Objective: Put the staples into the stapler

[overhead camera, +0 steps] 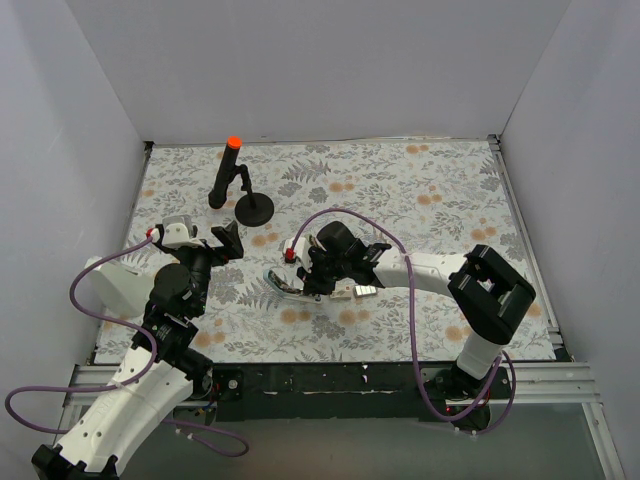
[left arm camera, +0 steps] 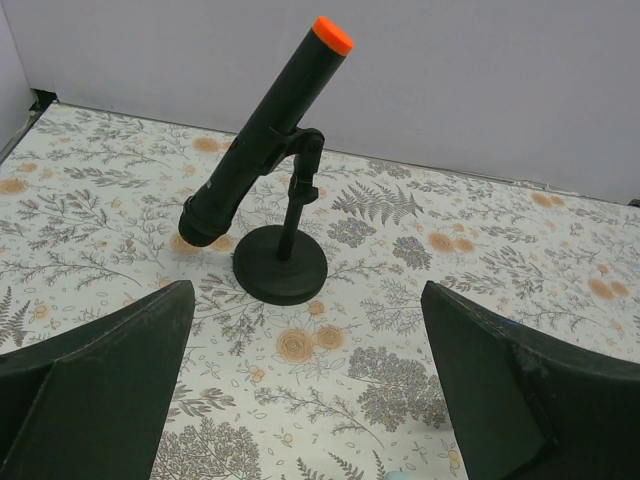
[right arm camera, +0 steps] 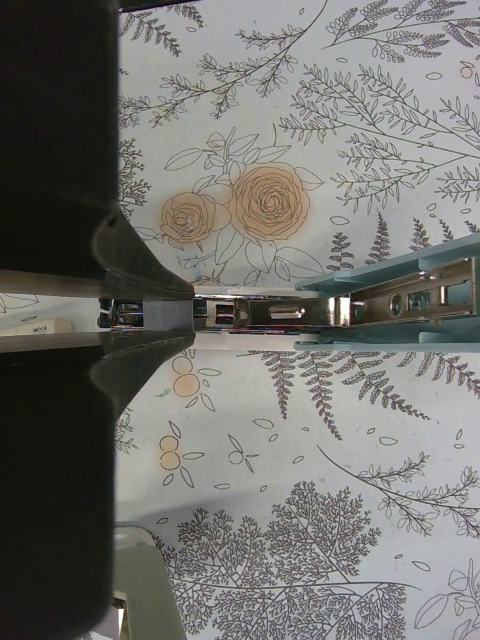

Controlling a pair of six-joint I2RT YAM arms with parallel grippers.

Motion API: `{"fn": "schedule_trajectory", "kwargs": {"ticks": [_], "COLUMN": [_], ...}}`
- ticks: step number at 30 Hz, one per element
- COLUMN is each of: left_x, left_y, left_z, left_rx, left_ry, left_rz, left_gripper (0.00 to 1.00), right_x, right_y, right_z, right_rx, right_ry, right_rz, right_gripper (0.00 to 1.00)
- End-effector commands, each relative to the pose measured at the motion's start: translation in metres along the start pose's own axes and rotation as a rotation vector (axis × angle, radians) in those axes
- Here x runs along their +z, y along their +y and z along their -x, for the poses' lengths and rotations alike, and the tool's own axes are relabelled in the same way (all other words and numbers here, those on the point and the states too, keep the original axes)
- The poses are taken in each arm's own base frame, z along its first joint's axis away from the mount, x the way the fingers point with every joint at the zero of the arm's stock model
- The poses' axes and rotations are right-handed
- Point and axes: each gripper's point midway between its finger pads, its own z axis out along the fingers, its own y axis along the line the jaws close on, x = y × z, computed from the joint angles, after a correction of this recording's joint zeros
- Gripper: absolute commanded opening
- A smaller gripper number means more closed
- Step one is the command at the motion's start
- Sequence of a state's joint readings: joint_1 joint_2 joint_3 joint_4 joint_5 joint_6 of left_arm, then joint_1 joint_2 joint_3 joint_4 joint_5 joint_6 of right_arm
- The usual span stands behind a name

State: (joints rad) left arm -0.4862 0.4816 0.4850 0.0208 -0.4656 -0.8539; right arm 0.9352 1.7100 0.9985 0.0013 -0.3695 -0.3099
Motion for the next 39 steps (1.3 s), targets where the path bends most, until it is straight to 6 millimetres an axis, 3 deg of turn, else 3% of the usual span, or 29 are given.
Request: {"fn": "schedule_trajectory", "kwargs": {"ticks": [1,17,39], "left_x": [0.0,0.0,0.0], "left_y": [-0.001,-0.001,-0.001], "left_z": [0.009,0.01,0.01], "left_rx": [-0.009,-0.011,-0.013], "left_ry": [-0.011,-0.013,-0.012], "left_rz": [-0.003,-0.004,-0.005], "left_gripper": [0.98,0.98,0.98], "right_x": [0.004,-0.008,-0.012], "right_y": [0.001,-0.001,-0.001], "right_z": [0.0,0.015,0.02], "right_rx": [0.015,-0.005,0.006], "right_ry": [-0.007,-0.052,-0.077], "right_rz": [0.021,-0.006,-0.022], "right_gripper": [0.04,0.04,0.04]}}
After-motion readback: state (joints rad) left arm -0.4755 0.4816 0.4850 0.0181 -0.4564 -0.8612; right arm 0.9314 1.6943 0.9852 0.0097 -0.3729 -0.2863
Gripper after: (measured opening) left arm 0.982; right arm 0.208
